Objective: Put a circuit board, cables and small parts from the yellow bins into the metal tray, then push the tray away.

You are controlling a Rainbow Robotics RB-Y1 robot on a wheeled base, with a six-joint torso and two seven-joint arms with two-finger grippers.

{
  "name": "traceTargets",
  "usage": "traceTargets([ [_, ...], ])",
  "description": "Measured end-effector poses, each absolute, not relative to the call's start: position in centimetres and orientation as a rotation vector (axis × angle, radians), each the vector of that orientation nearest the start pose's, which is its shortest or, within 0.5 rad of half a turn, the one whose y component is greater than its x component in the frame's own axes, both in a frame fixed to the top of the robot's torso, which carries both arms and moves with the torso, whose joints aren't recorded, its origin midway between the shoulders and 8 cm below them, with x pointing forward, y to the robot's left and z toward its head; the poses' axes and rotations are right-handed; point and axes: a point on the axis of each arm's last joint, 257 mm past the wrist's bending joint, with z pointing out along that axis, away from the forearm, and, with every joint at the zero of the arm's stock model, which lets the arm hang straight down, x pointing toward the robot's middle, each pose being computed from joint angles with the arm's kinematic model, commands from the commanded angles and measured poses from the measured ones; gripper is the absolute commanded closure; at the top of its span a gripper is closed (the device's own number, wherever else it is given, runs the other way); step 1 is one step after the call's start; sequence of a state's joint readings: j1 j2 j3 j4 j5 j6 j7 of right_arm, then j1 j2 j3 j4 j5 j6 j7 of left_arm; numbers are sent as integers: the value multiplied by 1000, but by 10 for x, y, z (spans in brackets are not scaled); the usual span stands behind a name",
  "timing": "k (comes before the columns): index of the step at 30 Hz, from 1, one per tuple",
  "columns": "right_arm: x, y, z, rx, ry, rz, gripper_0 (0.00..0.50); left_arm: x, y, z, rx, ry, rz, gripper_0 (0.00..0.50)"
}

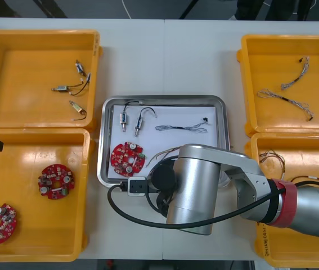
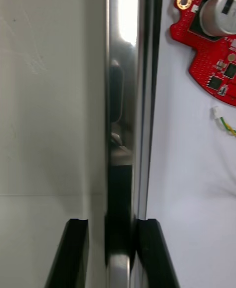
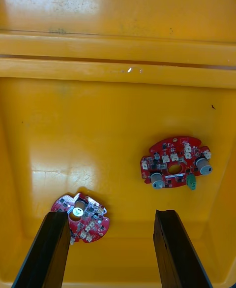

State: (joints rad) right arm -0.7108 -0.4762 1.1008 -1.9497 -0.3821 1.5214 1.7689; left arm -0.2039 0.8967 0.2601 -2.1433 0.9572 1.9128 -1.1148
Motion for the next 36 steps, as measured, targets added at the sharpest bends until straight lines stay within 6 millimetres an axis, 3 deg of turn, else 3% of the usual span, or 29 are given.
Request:
traceTargets([
  [20,401,-16,-292,-1880,1815,-472,500,371,375,-155,-130,2733,-7,0],
  [36,451,-27,-263,-1824,1791,-628,500,371,375,-155,-130,2733,-7,0],
])
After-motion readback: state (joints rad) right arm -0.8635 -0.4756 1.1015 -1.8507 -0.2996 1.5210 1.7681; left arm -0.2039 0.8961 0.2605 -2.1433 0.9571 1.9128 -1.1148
